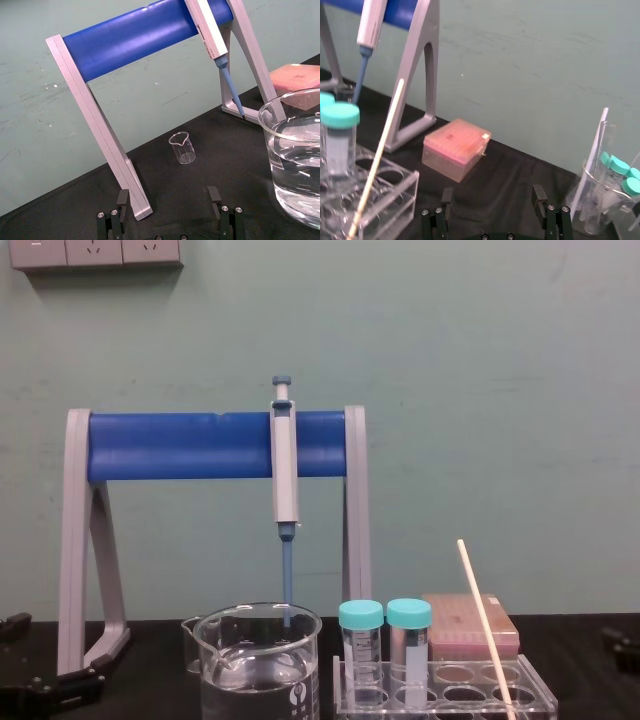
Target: Hold the thermometer with one hand and immerse one end into the beaker, then reinsert it into the test tube rack.
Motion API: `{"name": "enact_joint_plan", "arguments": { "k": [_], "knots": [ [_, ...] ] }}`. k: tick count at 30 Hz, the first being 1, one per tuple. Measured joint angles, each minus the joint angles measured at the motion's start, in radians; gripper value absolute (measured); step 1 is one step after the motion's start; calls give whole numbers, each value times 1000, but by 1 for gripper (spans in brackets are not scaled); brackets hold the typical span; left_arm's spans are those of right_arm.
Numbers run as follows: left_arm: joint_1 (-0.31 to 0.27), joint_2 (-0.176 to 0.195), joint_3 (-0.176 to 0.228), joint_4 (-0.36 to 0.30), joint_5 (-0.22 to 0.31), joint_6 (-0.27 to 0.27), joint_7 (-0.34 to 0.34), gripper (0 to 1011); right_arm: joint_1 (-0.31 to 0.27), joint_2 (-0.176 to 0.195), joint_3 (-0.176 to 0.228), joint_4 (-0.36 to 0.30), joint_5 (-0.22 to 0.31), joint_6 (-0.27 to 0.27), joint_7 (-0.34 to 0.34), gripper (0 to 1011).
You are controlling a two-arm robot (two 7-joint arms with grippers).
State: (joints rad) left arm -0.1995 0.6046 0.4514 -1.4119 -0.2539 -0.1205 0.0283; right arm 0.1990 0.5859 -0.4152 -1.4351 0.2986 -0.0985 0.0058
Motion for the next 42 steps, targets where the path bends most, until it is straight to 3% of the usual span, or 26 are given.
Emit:
{"name": "enact_joint_plan", "arguments": {
  "k": [7,12,15,17,21,27,34,42],
  "knots": [
    [0,0,0,0,0,0,0,1004,10,-16,50,-63,97,88,72,1003],
    [0,0,0,0,0,0,0,1004,27,-21,82,-124,170,192,120,1003],
    [0,0,0,0,0,0,0,1004,51,-26,100,-161,230,291,170,1003],
    [0,0,0,0,0,0,0,1004,67,-27,101,-162,253,331,196,1003],
    [0,0,0,0,0,0,0,1004,124,-39,98,-135,314,463,259,1003],
    [0,0,0,0,0,0,0,1004,195,-68,82,-83,378,576,282,1003],
    [0,0,0,0,0,0,0,1004,251,-114,58,-29,418,629,265,1003],
    [0,0,0,0,0,0,0,1004,272,-135,32,-11,436,633,247,1003]
  ]
}}
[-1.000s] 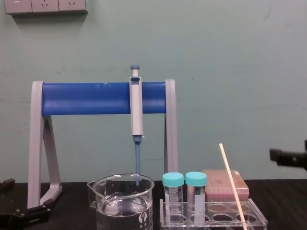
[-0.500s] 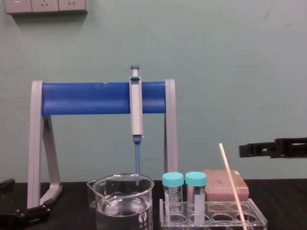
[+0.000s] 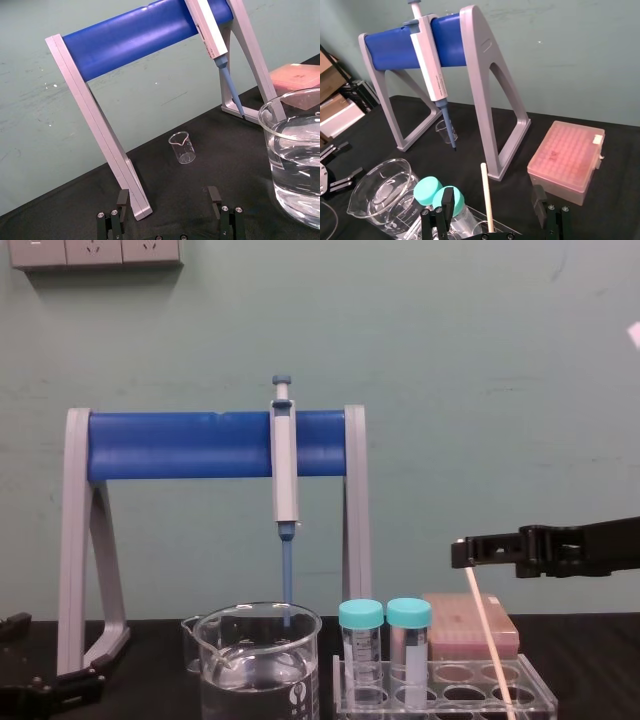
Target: Hold the thermometer with one hand and immerse one end into the beaker, then reinsert it into the test tube rack.
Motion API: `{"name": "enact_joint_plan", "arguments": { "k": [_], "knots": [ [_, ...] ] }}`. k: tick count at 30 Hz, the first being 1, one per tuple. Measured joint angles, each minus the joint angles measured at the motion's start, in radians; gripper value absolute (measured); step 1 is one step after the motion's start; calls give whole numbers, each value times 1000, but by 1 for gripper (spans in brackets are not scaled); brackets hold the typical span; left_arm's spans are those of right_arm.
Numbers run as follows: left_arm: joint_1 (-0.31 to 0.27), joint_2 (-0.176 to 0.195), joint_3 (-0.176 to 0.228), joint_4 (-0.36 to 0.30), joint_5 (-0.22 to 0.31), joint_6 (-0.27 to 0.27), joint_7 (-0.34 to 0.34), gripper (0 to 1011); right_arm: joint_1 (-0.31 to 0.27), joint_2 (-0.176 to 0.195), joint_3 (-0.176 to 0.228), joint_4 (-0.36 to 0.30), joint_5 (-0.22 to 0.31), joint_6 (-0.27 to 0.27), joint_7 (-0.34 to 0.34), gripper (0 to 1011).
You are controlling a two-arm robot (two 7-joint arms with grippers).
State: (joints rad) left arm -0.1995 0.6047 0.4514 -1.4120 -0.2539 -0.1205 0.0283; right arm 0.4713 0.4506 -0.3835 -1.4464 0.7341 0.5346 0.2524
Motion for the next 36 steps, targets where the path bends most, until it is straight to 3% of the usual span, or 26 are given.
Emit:
{"name": "enact_joint_plan", "arguments": {
  "k": [17,36],
  "knots": [
    [0,0,0,0,0,0,0,1004,40,-20,-51,54,-1,-21,-29,1003],
    [0,0,0,0,0,0,0,1004,43,-20,-61,56,0,-39,-18,1003]
  ]
}}
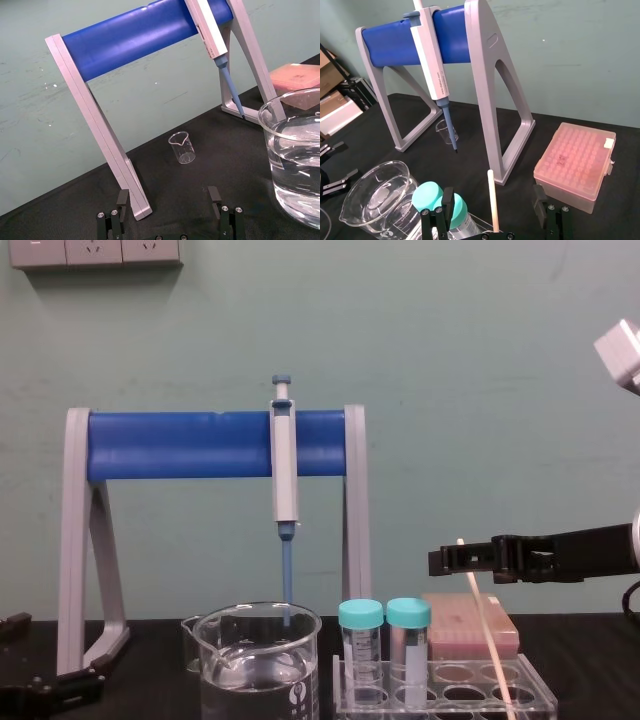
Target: Hold the thermometer with one hand and immerse one end into the beaker, then reinsert it into the test tube rack.
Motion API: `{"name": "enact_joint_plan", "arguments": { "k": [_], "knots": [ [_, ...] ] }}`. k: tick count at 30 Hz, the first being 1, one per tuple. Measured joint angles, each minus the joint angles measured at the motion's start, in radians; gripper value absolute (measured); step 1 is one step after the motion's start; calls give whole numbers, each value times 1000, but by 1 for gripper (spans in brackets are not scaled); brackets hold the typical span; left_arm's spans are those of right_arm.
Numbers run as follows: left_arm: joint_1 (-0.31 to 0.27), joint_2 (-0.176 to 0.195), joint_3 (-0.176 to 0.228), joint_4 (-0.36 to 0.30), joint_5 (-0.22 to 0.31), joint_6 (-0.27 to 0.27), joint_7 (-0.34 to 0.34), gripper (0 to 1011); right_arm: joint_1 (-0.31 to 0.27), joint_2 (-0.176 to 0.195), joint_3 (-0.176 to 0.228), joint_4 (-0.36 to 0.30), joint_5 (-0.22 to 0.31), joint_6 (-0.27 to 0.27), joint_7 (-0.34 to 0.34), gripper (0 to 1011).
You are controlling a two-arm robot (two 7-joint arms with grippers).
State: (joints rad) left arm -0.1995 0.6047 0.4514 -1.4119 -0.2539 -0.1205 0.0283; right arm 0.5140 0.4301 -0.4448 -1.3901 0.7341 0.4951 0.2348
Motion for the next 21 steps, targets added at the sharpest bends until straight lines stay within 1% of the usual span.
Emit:
{"name": "enact_joint_plan", "arguments": {
  "k": [4,6,7,8,16,19,21],
  "knots": [
    [0,0,0,0,0,0,0,1004,0,0,0,0,0,2,0,1003],
    [0,0,0,0,0,0,0,1004,0,0,1,0,0,2,0,972],
    [0,0,0,0,0,0,0,1004,0,-1,1,0,0,2,-1,935],
    [0,0,0,0,0,0,0,1004,0,-1,1,0,0,3,-1,928],
    [0,0,0,0,0,0,0,1004,0,-1,1,0,0,4,-1,718],
    [0,0,0,0,0,0,0,1004,0,-1,2,0,0,4,-2,600],
    [0,0,0,0,0,0,0,1004,0,-1,2,0,0,4,-2,569]
  ]
}}
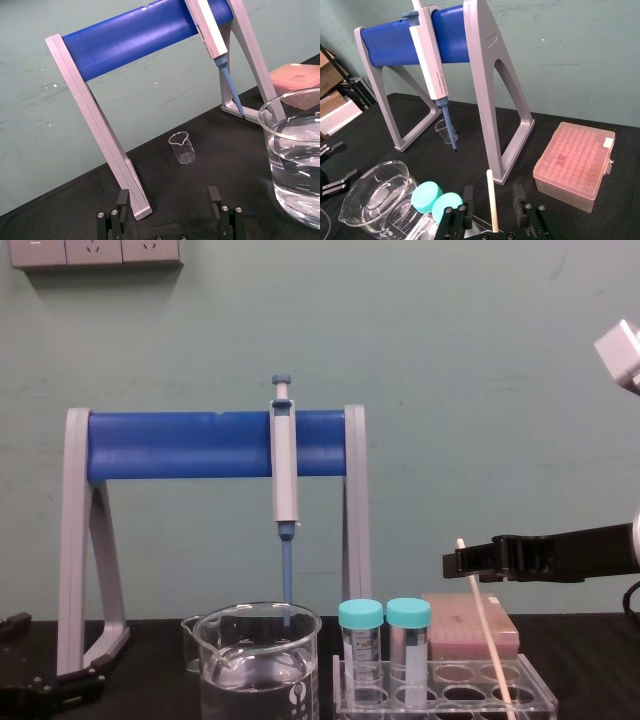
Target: Hold the thermometer with one hand and immerse one end into the beaker, then reinsert it into the test tube rack.
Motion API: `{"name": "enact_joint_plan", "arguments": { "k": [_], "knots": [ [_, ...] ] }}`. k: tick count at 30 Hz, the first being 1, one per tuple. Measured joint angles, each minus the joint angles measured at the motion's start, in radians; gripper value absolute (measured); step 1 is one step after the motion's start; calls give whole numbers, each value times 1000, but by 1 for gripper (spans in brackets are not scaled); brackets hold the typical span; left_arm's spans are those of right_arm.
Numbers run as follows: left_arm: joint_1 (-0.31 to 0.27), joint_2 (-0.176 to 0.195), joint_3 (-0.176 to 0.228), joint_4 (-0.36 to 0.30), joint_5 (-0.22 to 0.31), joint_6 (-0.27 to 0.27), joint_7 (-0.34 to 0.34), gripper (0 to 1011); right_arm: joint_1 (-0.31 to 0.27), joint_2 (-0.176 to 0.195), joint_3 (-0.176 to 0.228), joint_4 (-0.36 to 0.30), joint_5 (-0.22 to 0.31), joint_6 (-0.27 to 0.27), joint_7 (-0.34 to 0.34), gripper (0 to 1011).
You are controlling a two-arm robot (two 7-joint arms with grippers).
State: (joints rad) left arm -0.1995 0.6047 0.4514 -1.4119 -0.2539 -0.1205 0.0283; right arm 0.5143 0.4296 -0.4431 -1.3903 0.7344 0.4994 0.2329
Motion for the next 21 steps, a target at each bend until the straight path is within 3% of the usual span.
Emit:
{"name": "enact_joint_plan", "arguments": {
  "k": [4,16,21],
  "knots": [
    [0,0,0,0,0,0,0,1004,0,0,0,0,0,1,0,397],
    [0,0,0,0,0,0,0,1004,0,0,0,0,0,1,0,55],
    [0,0,0,0,0,0,0,1004,0,0,0,0,0,1,0,38]
  ]
}}
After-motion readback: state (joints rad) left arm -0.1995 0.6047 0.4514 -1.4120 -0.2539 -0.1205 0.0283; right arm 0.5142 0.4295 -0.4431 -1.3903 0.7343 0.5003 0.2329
